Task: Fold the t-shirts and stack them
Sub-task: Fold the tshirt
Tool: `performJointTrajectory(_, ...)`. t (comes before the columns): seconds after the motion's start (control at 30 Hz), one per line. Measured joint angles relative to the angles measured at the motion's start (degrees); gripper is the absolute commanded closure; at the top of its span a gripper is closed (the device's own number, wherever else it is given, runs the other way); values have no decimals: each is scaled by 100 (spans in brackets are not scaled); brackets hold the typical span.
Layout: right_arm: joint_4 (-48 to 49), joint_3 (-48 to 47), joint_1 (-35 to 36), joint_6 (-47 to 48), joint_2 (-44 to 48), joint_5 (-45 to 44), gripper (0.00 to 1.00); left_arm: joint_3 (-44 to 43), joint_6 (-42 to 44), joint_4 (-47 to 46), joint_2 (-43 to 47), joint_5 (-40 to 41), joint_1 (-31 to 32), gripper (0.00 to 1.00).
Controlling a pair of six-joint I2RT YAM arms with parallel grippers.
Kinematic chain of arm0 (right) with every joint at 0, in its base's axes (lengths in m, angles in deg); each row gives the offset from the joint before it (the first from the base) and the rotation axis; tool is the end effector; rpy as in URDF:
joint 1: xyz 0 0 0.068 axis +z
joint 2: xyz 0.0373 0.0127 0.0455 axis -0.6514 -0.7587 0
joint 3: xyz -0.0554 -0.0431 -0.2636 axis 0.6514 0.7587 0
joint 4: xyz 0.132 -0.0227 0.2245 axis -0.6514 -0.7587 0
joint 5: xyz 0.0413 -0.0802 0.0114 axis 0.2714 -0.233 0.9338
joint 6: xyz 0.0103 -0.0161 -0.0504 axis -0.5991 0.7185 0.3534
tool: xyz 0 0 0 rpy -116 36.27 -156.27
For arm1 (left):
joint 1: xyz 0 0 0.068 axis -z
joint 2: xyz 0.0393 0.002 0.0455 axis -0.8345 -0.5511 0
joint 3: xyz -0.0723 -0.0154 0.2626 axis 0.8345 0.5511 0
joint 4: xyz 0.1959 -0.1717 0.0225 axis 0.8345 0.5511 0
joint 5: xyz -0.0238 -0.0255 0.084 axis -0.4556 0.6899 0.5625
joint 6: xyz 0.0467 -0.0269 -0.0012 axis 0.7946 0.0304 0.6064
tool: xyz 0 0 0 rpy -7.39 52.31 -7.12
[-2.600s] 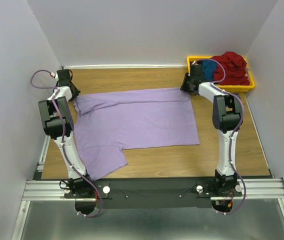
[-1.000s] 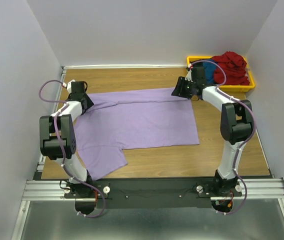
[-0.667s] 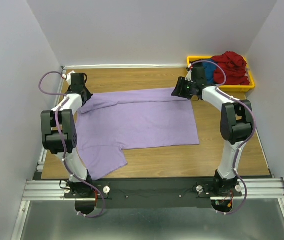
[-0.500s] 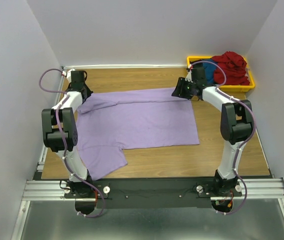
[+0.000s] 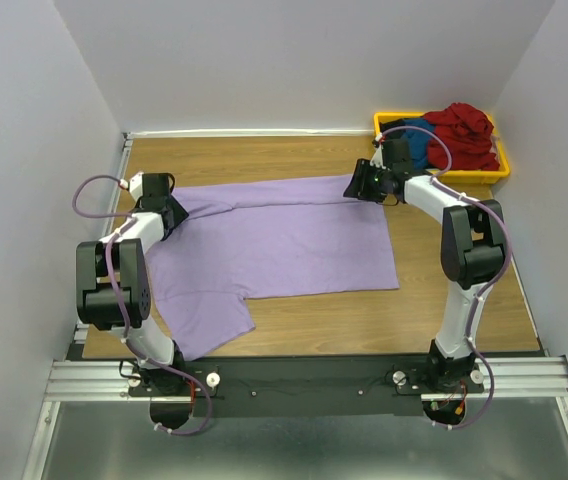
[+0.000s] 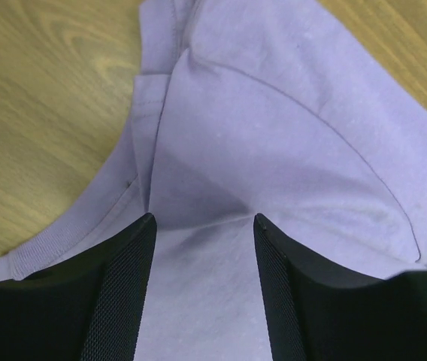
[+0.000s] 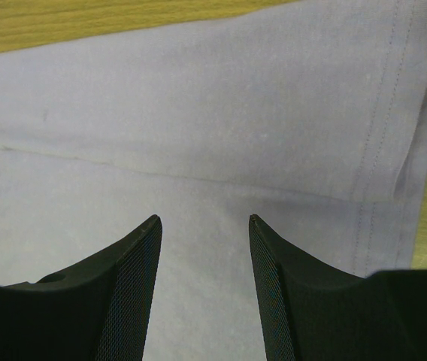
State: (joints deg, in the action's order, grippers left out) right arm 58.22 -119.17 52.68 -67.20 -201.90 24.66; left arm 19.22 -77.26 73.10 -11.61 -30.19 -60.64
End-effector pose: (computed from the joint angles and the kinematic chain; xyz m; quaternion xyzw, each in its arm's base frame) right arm 0.4327 0.1020 0.1902 0.0105 0.9181 0.2250 0.3261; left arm 0.3448 0.0324 0.1857 -0.3697 0.8525 -0.0051 0.3694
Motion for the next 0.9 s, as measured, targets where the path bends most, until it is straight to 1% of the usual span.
performJointTrajectory(0.17,-4,-2,0,-2,0,24,43,109,-243,-140,-9,0,-2,37)
performJointTrajectory(0.33,-2,-2,0,-2,0,28,43,-68,-319,-264,-216,0,-2,40)
performJointTrajectory(0.53,-4,-2,0,-2,0,28,43,-297,-352,-162,-369,111,-2,40)
performJointTrajectory(0.63,-4,-2,0,0,0,26,43,-293,-396,-98,-315,264,-2,38)
performJointTrajectory(0.67,-7,-2,0,0,0,28,43,-238,-420,-94,-260,326,-2,32)
performJointTrajectory(0.8,-4,-2,0,-2,0,28,43,35,-568,-74,74,444,-2,30)
performJointTrajectory(0.9,-4,-2,0,-2,-2,35,43,72,-638,-87,103,476,-2,30)
